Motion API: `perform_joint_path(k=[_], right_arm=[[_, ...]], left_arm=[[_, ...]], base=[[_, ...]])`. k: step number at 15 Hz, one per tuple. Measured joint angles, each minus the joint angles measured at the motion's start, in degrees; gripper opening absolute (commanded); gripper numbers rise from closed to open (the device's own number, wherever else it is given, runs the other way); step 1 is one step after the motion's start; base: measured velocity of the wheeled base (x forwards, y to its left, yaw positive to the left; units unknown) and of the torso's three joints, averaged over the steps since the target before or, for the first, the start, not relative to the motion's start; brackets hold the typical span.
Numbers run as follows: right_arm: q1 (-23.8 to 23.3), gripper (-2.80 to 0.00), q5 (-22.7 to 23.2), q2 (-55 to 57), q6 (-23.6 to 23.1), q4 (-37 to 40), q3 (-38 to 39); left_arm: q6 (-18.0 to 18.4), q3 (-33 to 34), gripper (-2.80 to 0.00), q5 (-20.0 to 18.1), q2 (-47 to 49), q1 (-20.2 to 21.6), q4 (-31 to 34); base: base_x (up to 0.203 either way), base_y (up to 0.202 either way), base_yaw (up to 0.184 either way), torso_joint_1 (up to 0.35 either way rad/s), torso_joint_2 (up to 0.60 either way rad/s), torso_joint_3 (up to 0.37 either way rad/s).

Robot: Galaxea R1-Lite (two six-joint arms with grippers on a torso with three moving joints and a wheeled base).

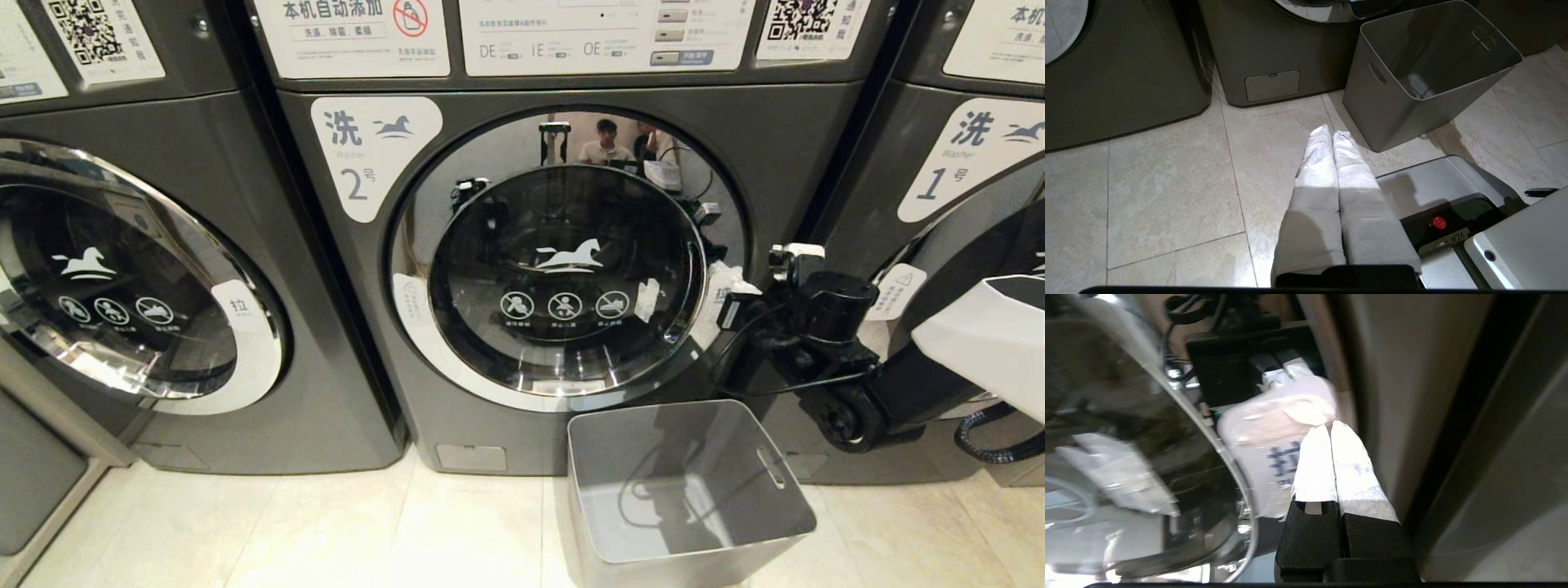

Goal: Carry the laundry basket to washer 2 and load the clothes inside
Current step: Press the washing machine switch

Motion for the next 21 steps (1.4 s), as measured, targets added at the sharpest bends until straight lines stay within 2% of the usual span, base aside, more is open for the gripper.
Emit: perform_joint_path(k=[7, 10, 14, 18, 21], right_arm=[[-0.8, -2.80, -0.2, 6.5, -0.2, -1.8, -6.7], [-1.1, -2.80, 0.0, 7.0, -0.1, -2.2, -6.7], [0.4, -2.80, 1.2, -2.4, -0.1, 0.7, 3.4], [2.1, -2.80, 2.7, -20.5, -0.1, 9.4, 16.1], [3.6, -2.80, 3.4, -36.8, -0.3, 21.8, 23.1]], left_arm=[[0.0, 0.1, -2.80, -0.1, -0.9, -0.1, 0.0], [0.0, 0.0, -2.80, 0.0, -1.2, -0.1, 0.0], [0.1, 0.1, -2.80, 0.6, -6.1, -0.3, -0.4], [0.2, 0.3, -2.80, 6.2, -9.2, -0.4, -0.1], [0.4, 2.4, -2.80, 13.8, -9.8, -0.4, -3.0]], base=[[0.000, 0.000, 0.000, 0.000, 0.00, 0.000], [0.000, 0.000, 0.000, 0.000, 0.00, 0.000], [0.000, 0.000, 0.000, 0.000, 0.00, 0.000], [0.000, 0.000, 0.000, 0.000, 0.00, 0.000], [0.000, 0.000, 0.000, 0.000, 0.00, 0.000]])
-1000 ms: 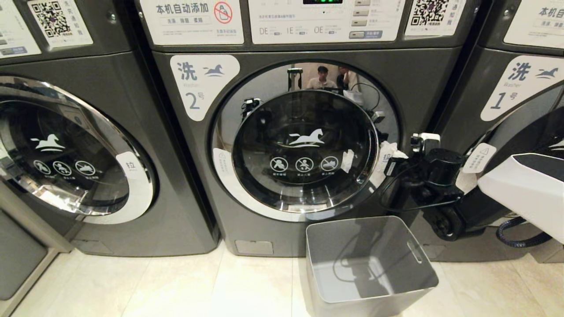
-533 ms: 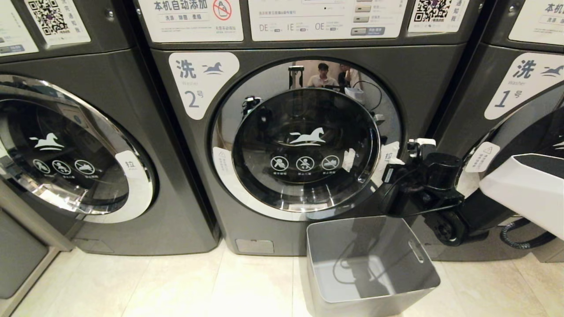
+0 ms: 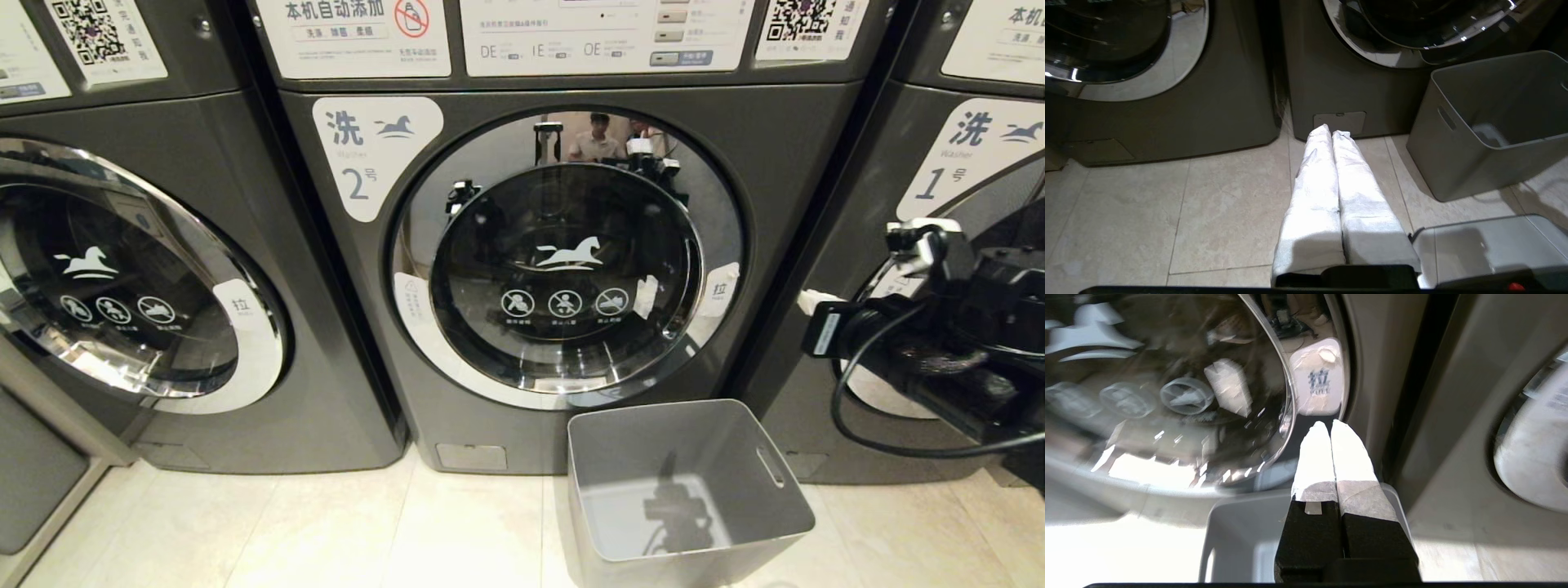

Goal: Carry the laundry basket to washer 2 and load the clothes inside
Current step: Press the washing machine switch

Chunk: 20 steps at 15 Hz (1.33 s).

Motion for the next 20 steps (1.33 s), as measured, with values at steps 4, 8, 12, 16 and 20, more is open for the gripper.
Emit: perform_joint_path(k=[4, 8, 12, 16, 20], right_arm=[[0.9, -2.80, 0.4, -22.6, -0.8, 19.8, 6.3], [-3.3, -2.80, 1.4, -40.9, -4.5, 26.9, 16.5], [-11.8, -2.80, 4.0, -59.1, -9.4, 27.6, 26.3], [-15.1, -2.80, 7.2, -70.9, -11.7, 20.0, 35.6], [-15.0, -2.80, 12.2, -74.0, -17.1, 28.4, 36.4]], left_arm=[[2.2, 3.7, -2.80, 0.7, -0.1, 0.0, -9.2], [1.1, 4.0, -2.80, 1.0, -0.1, 0.0, -9.3], [-0.4, 4.1, -2.80, 1.3, -0.1, 0.0, -9.2], [-0.5, 4.1, -2.80, 1.5, -0.1, 0.0, -9.3], [-0.5, 4.1, -2.80, 1.5, -0.1, 0.0, -9.3]], base=[[0.000, 0.000, 0.000, 0.000, 0.00, 0.000], [0.000, 0.000, 0.000, 0.000, 0.00, 0.000], [0.000, 0.000, 0.000, 0.000, 0.00, 0.000], [0.000, 0.000, 0.000, 0.000, 0.00, 0.000], [0.000, 0.000, 0.000, 0.000, 0.00, 0.000]])
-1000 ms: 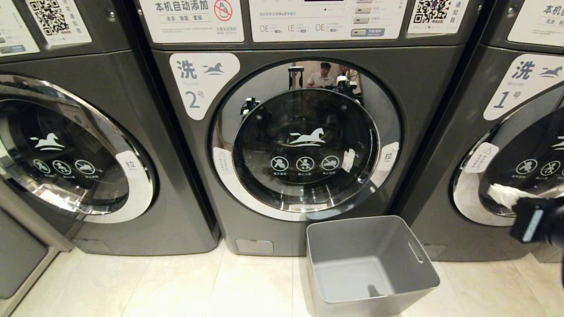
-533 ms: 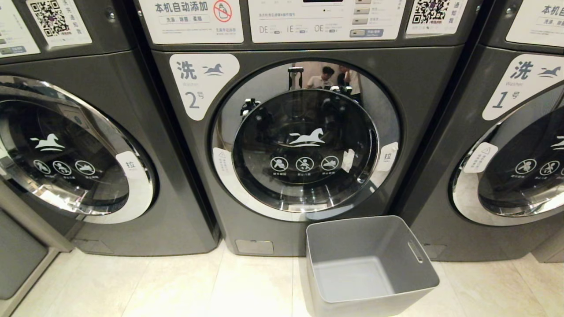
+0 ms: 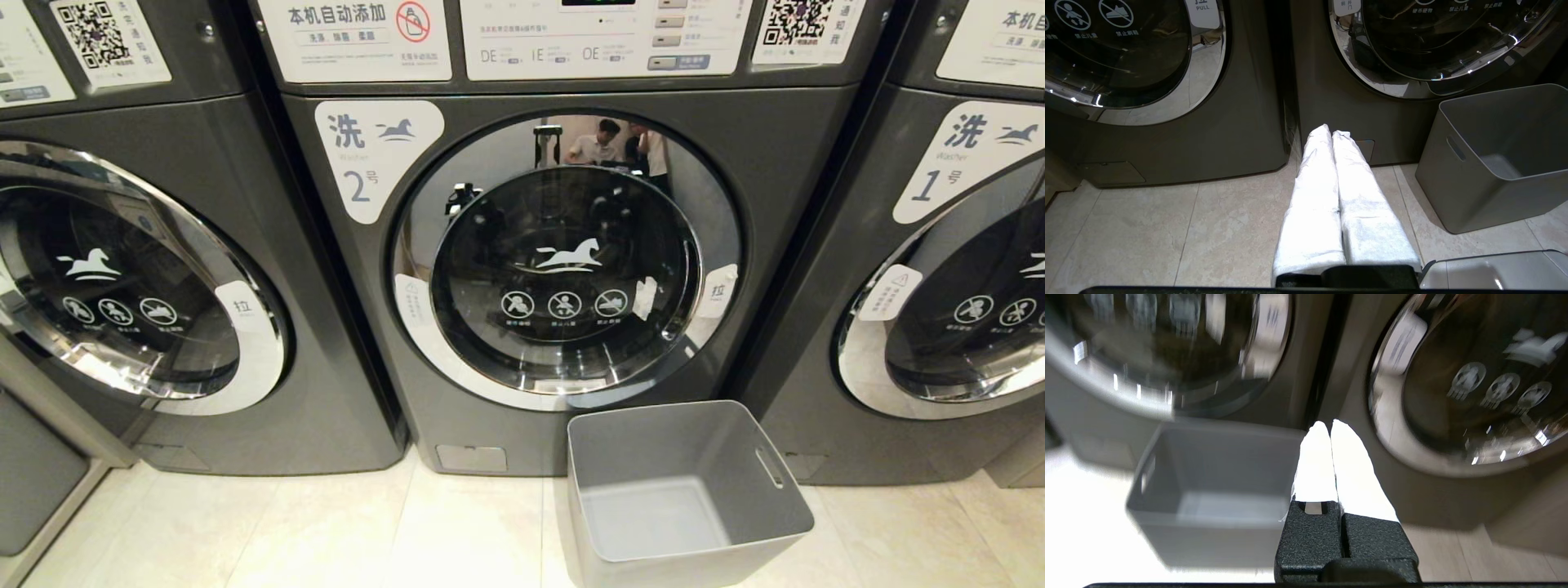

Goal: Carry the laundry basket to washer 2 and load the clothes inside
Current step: Press the washing machine switch

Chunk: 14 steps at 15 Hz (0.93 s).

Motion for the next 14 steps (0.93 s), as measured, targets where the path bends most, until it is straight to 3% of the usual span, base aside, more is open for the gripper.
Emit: perform_joint_path(k=[4, 14], right_arm=[[5.6, -2.80, -0.2, -1.2, 1.4, 5.3, 0.0], [2.4, -2.80, -2.0, -13.7, 4.3, 4.5, 0.0]], left_arm=[[-0.4, 0.0, -2.80, 0.7, 0.0, 0.0, 0.3], [-1.1, 0.4, -2.80, 1.3, 0.0, 0.0, -0.6]], base=[[0.000, 0.000, 0.000, 0.000, 0.00, 0.000], [0.000, 0.000, 0.000, 0.000, 0.00, 0.000]])
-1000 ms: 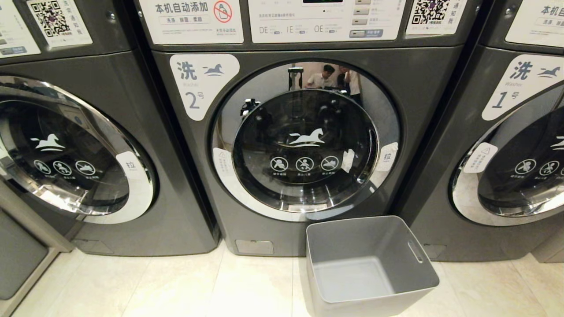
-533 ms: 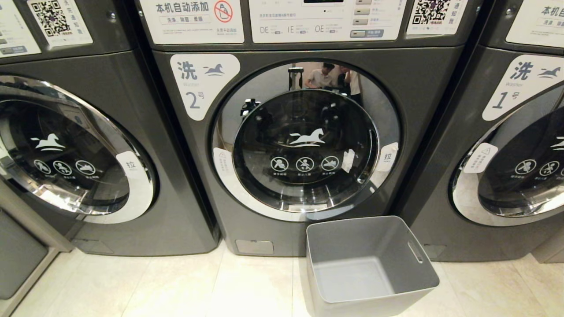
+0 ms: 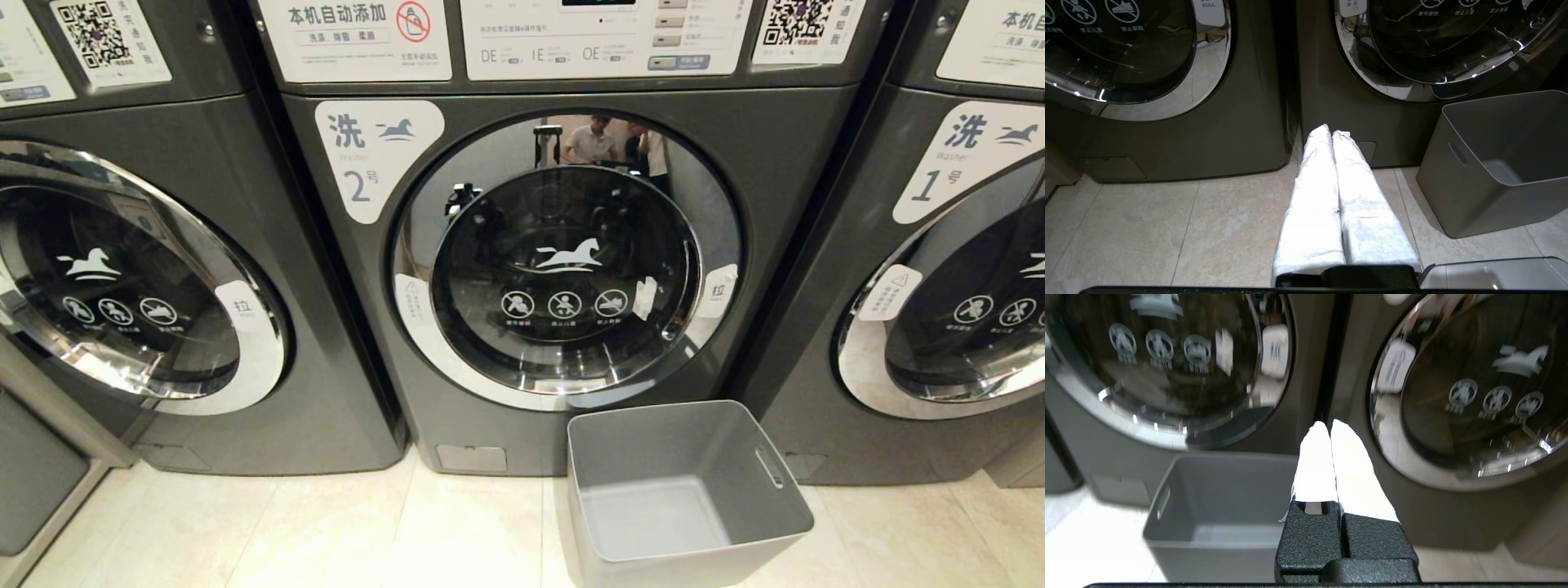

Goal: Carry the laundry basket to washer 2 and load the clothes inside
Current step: Press the washing machine switch

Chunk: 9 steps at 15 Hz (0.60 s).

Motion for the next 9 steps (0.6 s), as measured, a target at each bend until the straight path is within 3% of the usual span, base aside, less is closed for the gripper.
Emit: perform_joint_path(k=[4, 7, 9], right_arm=[[0.1, -2.80, 0.0, -2.0, -0.4, -0.8, 0.0], [0.1, -2.80, 0.0, -2.3, -0.4, -0.8, 0.0], [0.1, -2.80, 0.1, -2.3, -0.3, -0.8, 0.0]], left_arm=[[0.6, 0.0, -2.80, 0.3, 0.0, 0.0, 0.0], [1.6, 1.1, -2.80, 3.8, 0.0, 0.0, 0.4], [2.2, 1.4, -2.80, 3.8, 0.0, 0.0, 0.6]], base=[[0.000, 0.000, 0.000, 0.000, 0.00, 0.000], [0.000, 0.000, 0.000, 0.000, 0.00, 0.000], [0.002, -0.141, 0.000, 0.000, 0.00, 0.002]])
